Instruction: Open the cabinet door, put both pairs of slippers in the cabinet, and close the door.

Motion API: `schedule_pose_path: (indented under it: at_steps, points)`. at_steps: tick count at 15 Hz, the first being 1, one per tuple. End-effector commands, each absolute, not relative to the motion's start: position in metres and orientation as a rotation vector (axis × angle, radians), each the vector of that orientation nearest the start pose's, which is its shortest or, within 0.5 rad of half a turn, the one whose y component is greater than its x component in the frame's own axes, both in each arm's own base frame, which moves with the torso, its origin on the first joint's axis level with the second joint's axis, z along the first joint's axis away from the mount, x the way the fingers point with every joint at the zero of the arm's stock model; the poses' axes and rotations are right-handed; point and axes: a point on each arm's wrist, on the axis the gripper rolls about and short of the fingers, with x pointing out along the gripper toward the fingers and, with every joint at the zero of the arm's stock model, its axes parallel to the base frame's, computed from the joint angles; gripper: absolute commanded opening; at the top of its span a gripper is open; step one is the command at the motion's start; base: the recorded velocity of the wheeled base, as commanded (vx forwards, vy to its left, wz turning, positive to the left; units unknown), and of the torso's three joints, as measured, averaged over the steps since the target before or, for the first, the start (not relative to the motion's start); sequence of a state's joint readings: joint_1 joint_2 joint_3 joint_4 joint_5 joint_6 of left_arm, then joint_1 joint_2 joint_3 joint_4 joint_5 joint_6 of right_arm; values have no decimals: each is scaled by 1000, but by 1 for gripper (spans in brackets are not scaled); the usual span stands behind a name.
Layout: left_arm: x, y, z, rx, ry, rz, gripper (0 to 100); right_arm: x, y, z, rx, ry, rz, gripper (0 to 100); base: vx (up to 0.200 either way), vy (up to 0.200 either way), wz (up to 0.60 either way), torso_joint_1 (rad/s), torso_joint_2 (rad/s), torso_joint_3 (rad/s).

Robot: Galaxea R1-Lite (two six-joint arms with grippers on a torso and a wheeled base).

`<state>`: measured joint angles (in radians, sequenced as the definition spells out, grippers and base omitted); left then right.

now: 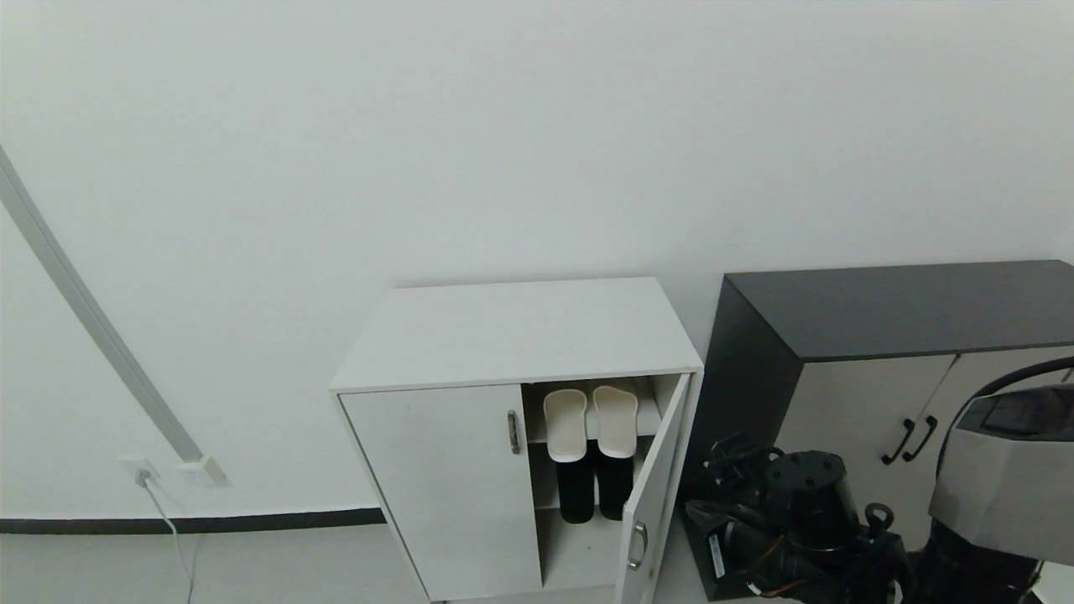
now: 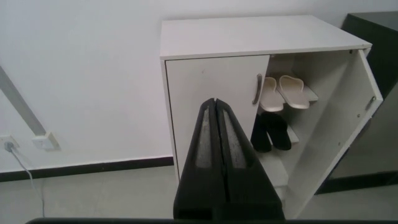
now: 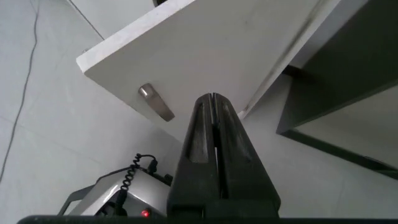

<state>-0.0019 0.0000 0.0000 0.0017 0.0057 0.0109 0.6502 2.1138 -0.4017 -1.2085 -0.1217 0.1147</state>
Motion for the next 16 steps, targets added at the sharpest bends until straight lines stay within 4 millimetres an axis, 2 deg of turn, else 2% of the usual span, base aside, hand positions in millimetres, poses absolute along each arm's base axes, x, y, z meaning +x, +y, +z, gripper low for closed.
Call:
schedule_pose_path:
  at_steps: [1, 16]
  points:
    - [-23, 0, 75, 11, 3, 5, 0, 243, 180, 12, -87, 522, 482, 0, 0, 0, 0, 0, 0, 0]
    - [-23, 0, 75, 12, 3, 5, 0, 315, 221, -13, -38, 412, 467, 0, 0, 0, 0, 0, 0, 0]
